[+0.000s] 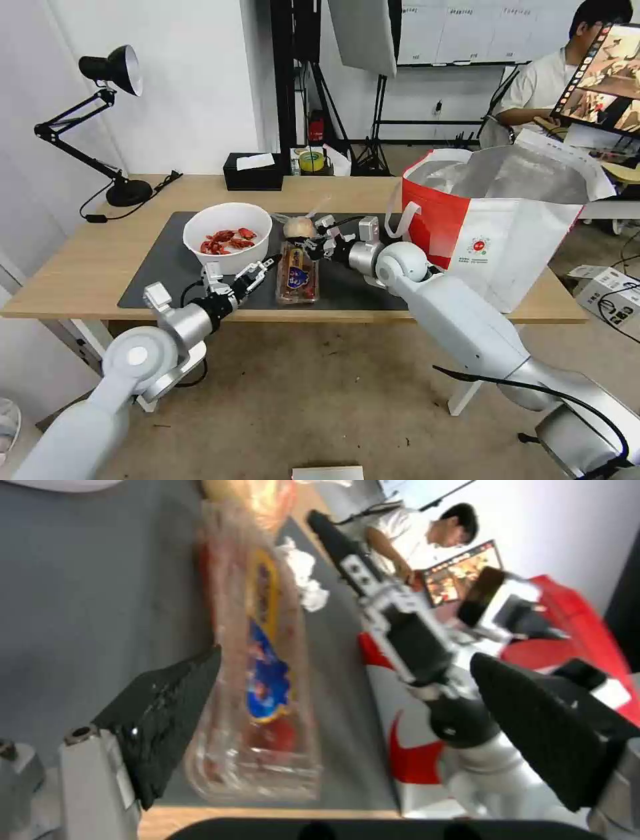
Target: Pick up the trash from the table and place it into the takeout bag.
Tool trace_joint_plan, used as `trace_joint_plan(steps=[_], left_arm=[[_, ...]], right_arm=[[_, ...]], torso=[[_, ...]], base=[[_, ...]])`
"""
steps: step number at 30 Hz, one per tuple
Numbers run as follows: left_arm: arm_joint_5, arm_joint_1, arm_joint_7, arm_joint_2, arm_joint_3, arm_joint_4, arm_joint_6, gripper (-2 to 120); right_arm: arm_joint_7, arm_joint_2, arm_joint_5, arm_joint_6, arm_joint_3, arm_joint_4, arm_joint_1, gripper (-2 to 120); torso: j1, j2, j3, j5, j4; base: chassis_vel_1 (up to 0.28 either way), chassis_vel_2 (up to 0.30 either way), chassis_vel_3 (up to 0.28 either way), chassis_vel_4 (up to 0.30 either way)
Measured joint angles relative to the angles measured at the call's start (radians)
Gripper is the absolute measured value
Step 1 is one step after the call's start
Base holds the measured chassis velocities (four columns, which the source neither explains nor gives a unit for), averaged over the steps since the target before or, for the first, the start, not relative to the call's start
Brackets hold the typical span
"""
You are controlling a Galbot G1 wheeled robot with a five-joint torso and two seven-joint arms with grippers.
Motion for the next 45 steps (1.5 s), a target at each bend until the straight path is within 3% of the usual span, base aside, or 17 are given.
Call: trace_joint_plan(steps=[18,35,45], left_arm=[[0.112,-0.113,-0.041,-0.035,0.107,0.117,-0.017,100],[0.156,-0.151,-0.087,-0.024,0.149,0.146,-0.028,100],[0.138,-0.172,-0.089,-0.026,0.173,0.148,0.016,100]], right_arm=[[-0.004,-0.006,0.000,0.005,0.013,-0.003,-0.009,0],[-0.005,-0.008,0.000,0.008,0.013,-0.006,-0.013,0],[-0.006,-0.008,0.005,0.010,0.012,-0.017,-0.007,0]], torso=[[0.000,0.000,0.000,0.0000,0.0000],[0.000,0.000,0.000,0.0000,0.0000],[0.000,0.000,0.000,0.0000,0.0000]], base=[[0.000,0.000,0.000,0.000],[0.000,0.000,0.000,0.000],[0.000,0.000,0.000,0.000]])
